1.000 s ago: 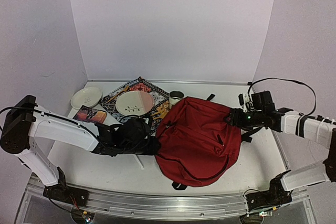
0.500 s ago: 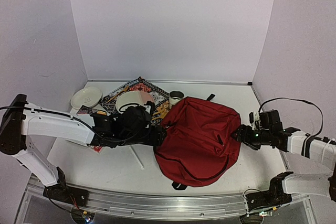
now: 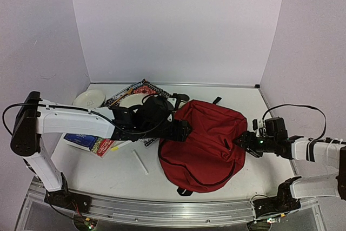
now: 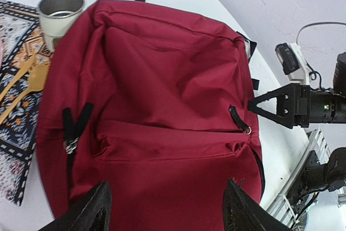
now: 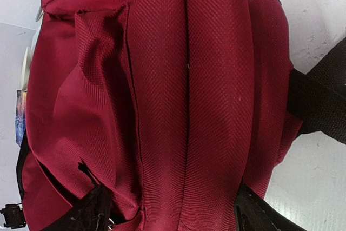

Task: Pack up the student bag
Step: Pick up the student bag from the center of the board.

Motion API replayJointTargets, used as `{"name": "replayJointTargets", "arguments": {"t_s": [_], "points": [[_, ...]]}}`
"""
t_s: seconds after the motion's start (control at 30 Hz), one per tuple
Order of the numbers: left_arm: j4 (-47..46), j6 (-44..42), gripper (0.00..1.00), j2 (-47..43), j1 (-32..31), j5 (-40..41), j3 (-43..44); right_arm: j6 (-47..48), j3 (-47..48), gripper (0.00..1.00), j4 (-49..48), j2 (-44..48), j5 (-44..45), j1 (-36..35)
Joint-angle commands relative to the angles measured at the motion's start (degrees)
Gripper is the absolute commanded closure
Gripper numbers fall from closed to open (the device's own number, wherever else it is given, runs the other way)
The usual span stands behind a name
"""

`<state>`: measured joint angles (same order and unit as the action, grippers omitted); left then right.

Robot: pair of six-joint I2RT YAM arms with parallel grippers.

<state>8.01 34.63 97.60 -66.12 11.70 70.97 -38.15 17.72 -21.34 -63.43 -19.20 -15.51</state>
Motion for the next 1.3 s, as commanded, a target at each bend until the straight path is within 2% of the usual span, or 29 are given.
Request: {"name": "replayJointTargets", "arguments": {"t_s": [0.0, 0.13, 0.2, 0.4, 0.47, 0.5, 0.83, 1.27], "points": [[0.1, -2.2, 0.29, 4.1, -0.6, -3.4, 6.1, -0.4, 1.8, 0.24, -4.9, -4.2, -1.9, 0.1], [0.0, -2.5, 0.29, 7.8, -1.4, -5.1, 9.6, -0.6, 1.9, 0.27, -7.6, -8.4, -2.4, 0.0], [0.0, -2.7, 0.29, 9.6, -1.9, -5.6, 11.0, -0.6, 1.9, 0.36, -8.6, -9.8, -2.8, 0.1], [0.0, -2.9, 0.29, 13.3, -3.1, -7.1, 14.4, -2.2, 0.4, 0.85, -9.1, -5.6, -4.8, 0.1], [0.0, -2.9, 0.29, 14.2, -3.3, -7.5, 15.5, -3.7, -0.6, 0.97, -8.7, -2.2, -5.6, 0.0], [0.0, -2.9, 0.29, 14.7, -3.5, -7.8, 16.1, -4.2, -1.1, 1.0, -8.4, -0.4, -5.8, -0.1], [0.0, -0.4, 0.31, 19.6, -3.9, -11.8, 23.1, -5.5, -1.0, 1.0, 1.3, 15.7, -5.5, -1.0], [-1.0, 4.5, 0.38, 23.7, -3.9, -17.5, 30.3, -4.6, 4.0, 1.0, 7.5, 24.4, -7.6, -3.9]]}}
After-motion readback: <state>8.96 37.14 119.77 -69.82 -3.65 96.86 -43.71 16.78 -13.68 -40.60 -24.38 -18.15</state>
